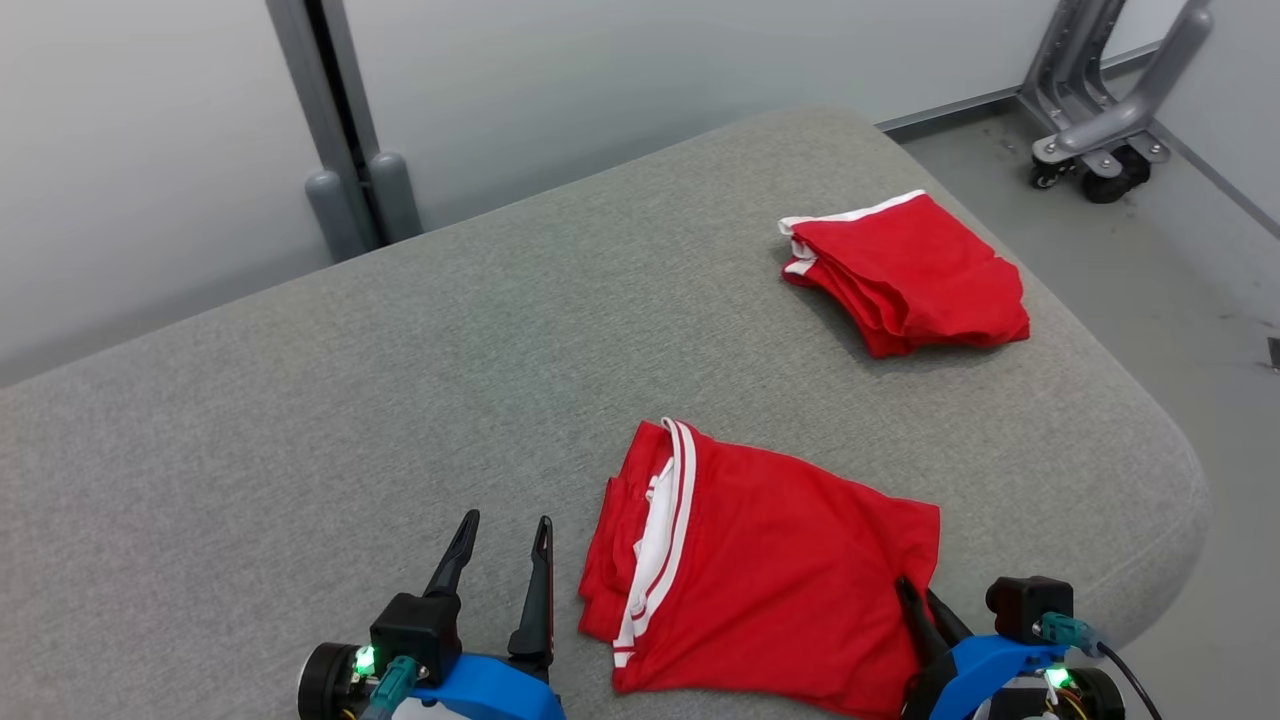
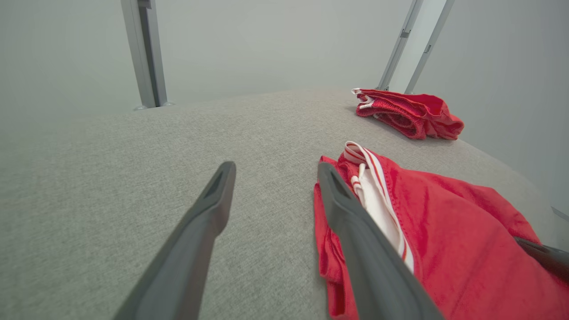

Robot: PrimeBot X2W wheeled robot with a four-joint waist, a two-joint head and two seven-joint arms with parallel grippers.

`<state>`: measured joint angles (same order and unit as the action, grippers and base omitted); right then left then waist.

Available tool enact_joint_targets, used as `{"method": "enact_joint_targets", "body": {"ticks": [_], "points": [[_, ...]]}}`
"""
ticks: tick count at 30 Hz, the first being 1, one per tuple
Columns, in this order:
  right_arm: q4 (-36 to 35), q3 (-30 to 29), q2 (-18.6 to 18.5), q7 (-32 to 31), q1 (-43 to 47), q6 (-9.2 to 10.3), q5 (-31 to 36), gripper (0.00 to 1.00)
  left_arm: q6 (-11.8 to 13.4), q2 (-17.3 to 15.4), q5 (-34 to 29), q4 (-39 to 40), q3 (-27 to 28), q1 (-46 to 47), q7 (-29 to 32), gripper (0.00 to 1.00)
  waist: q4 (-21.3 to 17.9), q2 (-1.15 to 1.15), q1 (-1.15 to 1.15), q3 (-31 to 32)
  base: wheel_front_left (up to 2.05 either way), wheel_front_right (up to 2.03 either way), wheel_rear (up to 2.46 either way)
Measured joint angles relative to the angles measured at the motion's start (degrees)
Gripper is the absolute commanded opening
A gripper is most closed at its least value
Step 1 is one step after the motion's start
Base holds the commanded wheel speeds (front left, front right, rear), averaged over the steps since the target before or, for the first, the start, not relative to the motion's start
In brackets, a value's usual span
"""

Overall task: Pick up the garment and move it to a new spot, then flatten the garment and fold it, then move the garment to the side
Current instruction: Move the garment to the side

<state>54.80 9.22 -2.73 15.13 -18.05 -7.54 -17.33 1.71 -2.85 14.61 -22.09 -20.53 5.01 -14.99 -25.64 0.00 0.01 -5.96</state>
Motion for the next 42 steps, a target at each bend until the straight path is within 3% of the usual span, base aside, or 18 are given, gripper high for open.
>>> {"method": "enact_joint_targets", "body": {"ticks": [6, 17, 22, 26, 34, 37, 38, 39, 42], "points": [[-0.6, -0.6, 0.0, 0.0, 0.2, 0.0, 0.1, 0.0, 0.0, 0.0, -0.1, -0.6, 0.0, 0.0, 0.0, 1.0, -1.3, 0.0, -0.01, 0.6, 0.0, 0.0, 0.0], [-1.7, -2.4, -0.1, 0.0, -1.0, 0.04, 2.1, 0.0, -0.3, 0.0, -0.7, -1.6, 0.1, 0.0, 0.0, 1.0, 0.7, 0.0, -0.01, 0.2, 0.0, 0.0, 0.0], [-1.8, -1.5, -1.3, -0.1, -5.7, 0.04, 3.2, 0.0, -0.4, 0.0, -1.2, -1.6, 0.6, 0.0, 0.0, 1.0, 1.4, 0.0, -0.01, -0.5, 0.0, 0.0, 0.0], [-1.8, 2.5, -2.4, -2.0, -13.6, 0.05, 5.2, 0.0, -0.4, 0.0, -1.6, -1.9, 1.4, -0.2, 0.0, 1.0, 1.3, 0.0, 0.0, -1.6, 0.0, 0.0, 0.0], [0.7, 7.8, -7.6, -7.5, -29.6, 0.04, 7.8, 0.0, -0.7, 0.0, -3.6, -2.2, 2.4, 1.1, 0.0, 1.0, 2.8, 0.0, 0.0, -4.4, 0.0, 0.0, 0.0], [2.9, 8.4, -12.2, -9.4, -34.5, 0.03, 9.1, 0.0, -0.8, 0.0, -4.1, -2.2, 2.9, 1.3, 0.0, 1.0, 3.9, 0.0, 0.0, -5.2, 0.0, 0.0, 0.0], [4.7, 8.1, -15.4, -10.3, -37.0, 0.03, 10.2, 0.0, -0.9, 0.0, -4.3, -2.2, 3.1, 1.8, 0.0, 1.0, 4.8, 0.0, 0.0, -5.8, 0.0, 0.0, 0.0], [4.7, 8.1, -15.4, -10.3, -37.0, 0.03, 10.2, 0.0, -0.9, 0.0, -4.3, -2.2, 3.1, 1.8, 0.0, 1.0, 4.8, 0.0, 0.0, -5.8, 0.0, 0.0, 0.0], [7.5, 7.2, -20.7, -11.1, -39.1, 0.03, 12.6, 0.0, -1.0, 0.0, -4.6, -2.2, 3.4, 2.5, 0.0, 1.0, 6.3, 0.0, 0.0, -6.6, 0.0, 0.0, 0.0]]}}
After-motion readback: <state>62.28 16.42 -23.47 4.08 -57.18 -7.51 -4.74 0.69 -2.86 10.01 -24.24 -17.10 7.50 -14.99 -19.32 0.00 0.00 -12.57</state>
